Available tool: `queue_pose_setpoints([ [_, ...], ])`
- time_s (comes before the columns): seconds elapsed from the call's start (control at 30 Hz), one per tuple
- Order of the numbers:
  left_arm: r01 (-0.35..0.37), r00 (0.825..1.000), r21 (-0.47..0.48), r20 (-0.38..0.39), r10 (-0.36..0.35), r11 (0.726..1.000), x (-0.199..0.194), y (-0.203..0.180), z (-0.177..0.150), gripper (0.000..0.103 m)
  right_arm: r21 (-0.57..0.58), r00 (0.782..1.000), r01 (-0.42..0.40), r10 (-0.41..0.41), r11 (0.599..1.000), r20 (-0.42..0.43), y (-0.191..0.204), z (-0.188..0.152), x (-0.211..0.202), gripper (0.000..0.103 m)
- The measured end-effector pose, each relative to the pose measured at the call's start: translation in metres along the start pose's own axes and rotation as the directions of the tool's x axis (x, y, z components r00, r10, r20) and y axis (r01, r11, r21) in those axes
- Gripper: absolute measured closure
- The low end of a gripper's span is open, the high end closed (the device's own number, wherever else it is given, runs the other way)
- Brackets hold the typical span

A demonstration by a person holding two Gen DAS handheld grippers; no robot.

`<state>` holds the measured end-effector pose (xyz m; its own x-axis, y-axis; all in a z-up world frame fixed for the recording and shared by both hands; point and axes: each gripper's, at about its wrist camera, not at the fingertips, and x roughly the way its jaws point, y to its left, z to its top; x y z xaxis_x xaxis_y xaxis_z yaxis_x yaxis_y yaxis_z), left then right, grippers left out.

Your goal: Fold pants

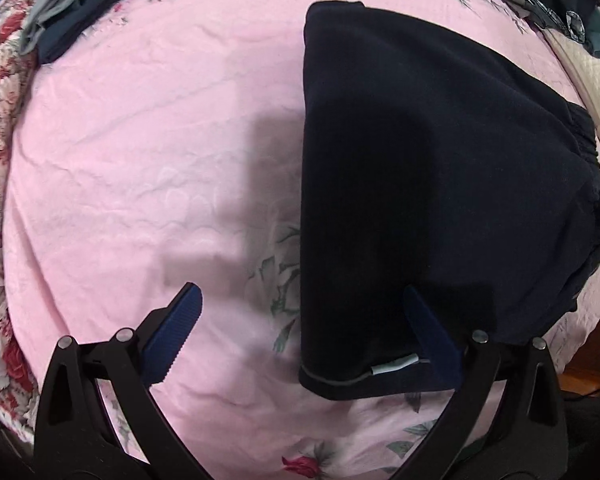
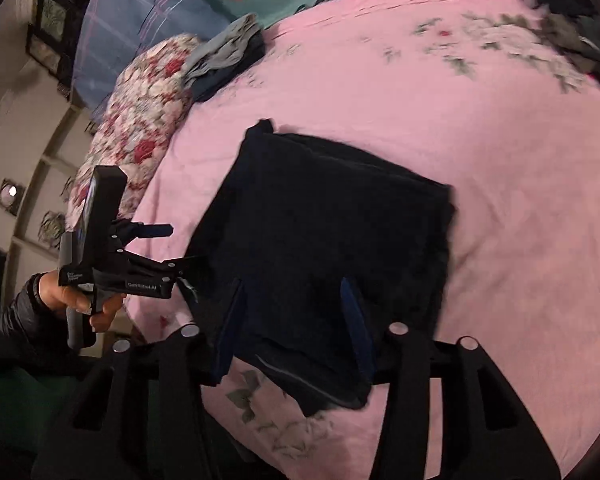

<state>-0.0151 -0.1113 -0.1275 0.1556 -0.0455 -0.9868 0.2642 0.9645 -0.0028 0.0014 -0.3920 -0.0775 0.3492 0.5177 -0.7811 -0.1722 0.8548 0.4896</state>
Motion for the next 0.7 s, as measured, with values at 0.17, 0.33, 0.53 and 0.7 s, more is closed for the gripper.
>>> queue_pose_setpoints([
  [0.17,0.043,0.998,0.074,0.031,-0.046,0.996,-0.027,0.001,0.001,0.003,0.13,0.998,0.051,-0.056,0.99,0.039,-0.013,-0.01,-0.012,0.079],
  [0.33,0.108,0.993,0.146,0.034,-0.114,0.983,-0.033,-0.006,0.006,0.003,0.157,0.985,0.153,-0.164,0.976,0.056,-0.001,-0.035,-0.032,0.044],
  [0.53,0.07,0.997,0.233,-0.002,-0.072,0.97,0.003,-0.033,0.001,0.002,0.246,0.978,0.208,-0.208,0.947,-0.025,0.004,-0.048,0.023,0.057],
  [0.7,0.139,0.99,0.215,-0.033,-0.135,0.967,0.017,-0.042,0.025,0.002,0.344,0.975,0.2,-0.222,0.917,0.024,-0.014,-0.052,-0.007,0.083],
])
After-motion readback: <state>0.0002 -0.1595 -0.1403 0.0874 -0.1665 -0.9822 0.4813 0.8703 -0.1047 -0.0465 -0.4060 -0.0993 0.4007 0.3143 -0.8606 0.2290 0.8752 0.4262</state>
